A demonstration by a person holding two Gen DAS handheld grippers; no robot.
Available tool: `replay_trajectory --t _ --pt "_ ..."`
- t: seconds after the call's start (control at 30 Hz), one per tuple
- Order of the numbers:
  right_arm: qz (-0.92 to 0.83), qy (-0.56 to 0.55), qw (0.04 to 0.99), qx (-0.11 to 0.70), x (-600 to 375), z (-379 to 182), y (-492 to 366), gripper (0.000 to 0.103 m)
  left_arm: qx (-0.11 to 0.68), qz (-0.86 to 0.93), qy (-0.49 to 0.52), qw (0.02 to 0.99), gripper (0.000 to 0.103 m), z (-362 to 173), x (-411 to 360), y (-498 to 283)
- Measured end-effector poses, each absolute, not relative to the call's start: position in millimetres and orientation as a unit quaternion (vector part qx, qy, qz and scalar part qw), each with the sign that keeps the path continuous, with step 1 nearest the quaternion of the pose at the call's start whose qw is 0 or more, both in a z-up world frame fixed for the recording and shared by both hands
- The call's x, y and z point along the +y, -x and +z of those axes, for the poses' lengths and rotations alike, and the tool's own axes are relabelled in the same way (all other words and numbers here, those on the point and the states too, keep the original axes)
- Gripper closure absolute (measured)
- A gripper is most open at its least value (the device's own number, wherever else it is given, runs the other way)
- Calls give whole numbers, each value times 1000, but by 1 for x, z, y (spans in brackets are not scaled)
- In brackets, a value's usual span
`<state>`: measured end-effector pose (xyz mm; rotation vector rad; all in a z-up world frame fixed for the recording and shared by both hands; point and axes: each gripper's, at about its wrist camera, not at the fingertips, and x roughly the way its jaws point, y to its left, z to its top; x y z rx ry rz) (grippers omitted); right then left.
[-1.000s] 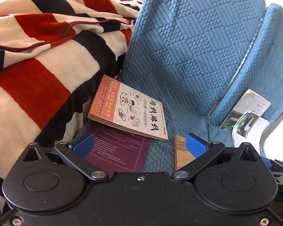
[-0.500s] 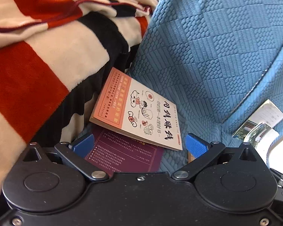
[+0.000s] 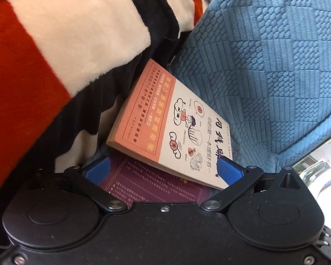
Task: Organize objects
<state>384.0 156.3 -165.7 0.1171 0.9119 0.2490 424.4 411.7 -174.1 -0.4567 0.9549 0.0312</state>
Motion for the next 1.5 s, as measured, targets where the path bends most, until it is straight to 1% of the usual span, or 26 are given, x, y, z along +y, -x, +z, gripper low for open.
replay_trajectory --t 0.37,0.57,0.63,0.7,0.73,0.77,0.83,0.87,0.93,0.97,1.0,1.03,1.1,1.13,1.27,1.5 --pt "130 -65 883 446 161 -179 -400 8 471 34 243 847 1 -199 416 -450" --pt "135 -83 880 448 161 -183 -403 8 469 65 236 848 12 -209 419 -455" --pt "136 -93 880 446 160 -184 -402 8 458 70 250 850 19 -214 423 -456" --pt "138 -104 878 446 160 -183 -402 8 460 74 260 846 22 -218 427 -458" --pt "140 -111 877 447 160 -183 -402 8 452 77 267 848 26 -218 429 -457" --pt "140 -117 876 447 161 -182 -401 8 444 79 275 849 28 -218 432 -456" --pt "146 -133 876 441 161 -180 -401 8 431 86 297 848 38 -220 437 -453" --pt "148 -143 875 438 161 -178 -401 8 426 87 308 846 41 -221 440 -452" --pt "152 -162 872 436 163 -176 -402 8 415 85 327 845 53 -220 447 -450" --pt "156 -172 870 436 165 -175 -402 8 409 83 335 845 57 -219 450 -449" --pt "160 -186 866 436 166 -175 -403 8 403 79 341 846 63 -218 452 -447" --pt "161 -204 861 438 167 -176 -404 8 397 75 345 848 66 -216 455 -449" --pt "144 -238 852 443 169 -178 -407 8 377 61 350 855 80 -212 457 -445" --pt "140 -254 848 444 170 -179 -408 8 371 55 352 858 83 -210 458 -443" --pt "136 -349 814 445 172 -190 -411 8 363 37 360 858 87 -206 460 -443" --pt "99 -500 736 445 179 -220 -417 8 364 19 371 854 88 -202 464 -441"
